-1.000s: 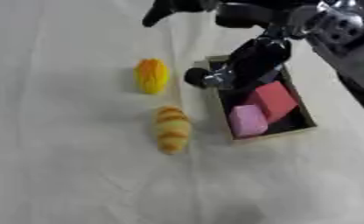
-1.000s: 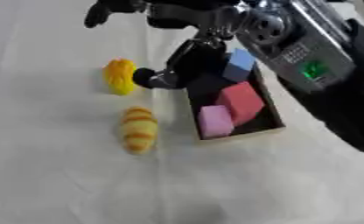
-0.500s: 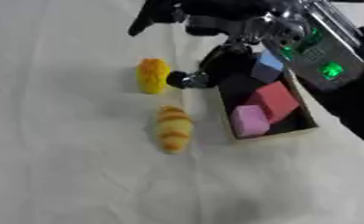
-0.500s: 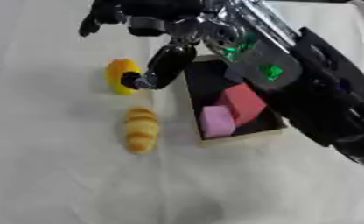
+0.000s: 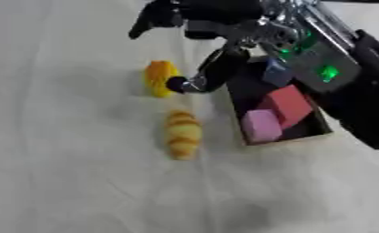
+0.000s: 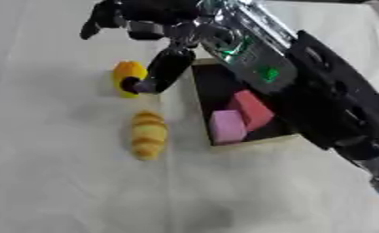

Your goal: Pick up objects on the table and place them in the box.

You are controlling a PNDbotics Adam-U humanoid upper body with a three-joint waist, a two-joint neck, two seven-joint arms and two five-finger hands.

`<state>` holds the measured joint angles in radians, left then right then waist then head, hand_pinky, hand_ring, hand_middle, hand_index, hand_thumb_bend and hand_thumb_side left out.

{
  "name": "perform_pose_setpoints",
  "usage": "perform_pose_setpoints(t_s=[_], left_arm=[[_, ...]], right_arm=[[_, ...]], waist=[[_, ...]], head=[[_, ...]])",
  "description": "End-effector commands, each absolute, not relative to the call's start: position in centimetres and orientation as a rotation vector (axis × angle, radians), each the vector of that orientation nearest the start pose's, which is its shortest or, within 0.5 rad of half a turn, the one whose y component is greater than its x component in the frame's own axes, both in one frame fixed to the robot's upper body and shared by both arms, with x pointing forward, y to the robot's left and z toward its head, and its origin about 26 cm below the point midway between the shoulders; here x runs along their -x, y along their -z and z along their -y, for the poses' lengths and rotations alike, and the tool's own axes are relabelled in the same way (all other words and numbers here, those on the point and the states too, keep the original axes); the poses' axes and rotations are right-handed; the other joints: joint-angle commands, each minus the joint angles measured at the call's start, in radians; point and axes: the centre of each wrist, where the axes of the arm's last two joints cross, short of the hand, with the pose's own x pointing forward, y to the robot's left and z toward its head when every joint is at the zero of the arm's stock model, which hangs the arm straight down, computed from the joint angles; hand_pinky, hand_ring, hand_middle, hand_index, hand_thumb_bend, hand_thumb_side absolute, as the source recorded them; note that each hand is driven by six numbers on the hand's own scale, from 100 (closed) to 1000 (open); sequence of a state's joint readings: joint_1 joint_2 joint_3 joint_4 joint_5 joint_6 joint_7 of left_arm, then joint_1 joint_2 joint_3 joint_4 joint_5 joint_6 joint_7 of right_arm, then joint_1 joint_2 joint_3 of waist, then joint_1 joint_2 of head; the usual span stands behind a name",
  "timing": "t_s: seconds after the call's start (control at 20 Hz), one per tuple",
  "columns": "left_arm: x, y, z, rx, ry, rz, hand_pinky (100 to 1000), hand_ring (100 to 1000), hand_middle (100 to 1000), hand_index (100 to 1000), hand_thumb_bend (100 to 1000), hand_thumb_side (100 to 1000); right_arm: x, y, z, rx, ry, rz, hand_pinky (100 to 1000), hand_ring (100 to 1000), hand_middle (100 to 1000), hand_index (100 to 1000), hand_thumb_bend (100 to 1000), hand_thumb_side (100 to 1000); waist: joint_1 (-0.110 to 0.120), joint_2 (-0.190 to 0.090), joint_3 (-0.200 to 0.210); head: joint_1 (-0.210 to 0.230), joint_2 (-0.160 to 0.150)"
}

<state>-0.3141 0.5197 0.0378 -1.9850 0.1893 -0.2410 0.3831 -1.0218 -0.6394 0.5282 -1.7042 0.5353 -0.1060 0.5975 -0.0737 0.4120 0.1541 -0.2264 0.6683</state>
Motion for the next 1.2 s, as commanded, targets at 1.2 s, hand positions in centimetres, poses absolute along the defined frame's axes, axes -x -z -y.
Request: perform_pose_setpoints(t_s=[1.2], left_arm=[[-29.9, -23.9, -29.3, -0.226, 0.018, 2.596, 701, 691, 657, 783, 100, 606]], right_arm=[[-39.8, -30.3, 17.4, -0.98, 2.544, -2.206, 900, 881, 777, 864, 366, 100]], waist=[[-0.02, -0.008, 0.026]], head=[[-0.011, -0.012]])
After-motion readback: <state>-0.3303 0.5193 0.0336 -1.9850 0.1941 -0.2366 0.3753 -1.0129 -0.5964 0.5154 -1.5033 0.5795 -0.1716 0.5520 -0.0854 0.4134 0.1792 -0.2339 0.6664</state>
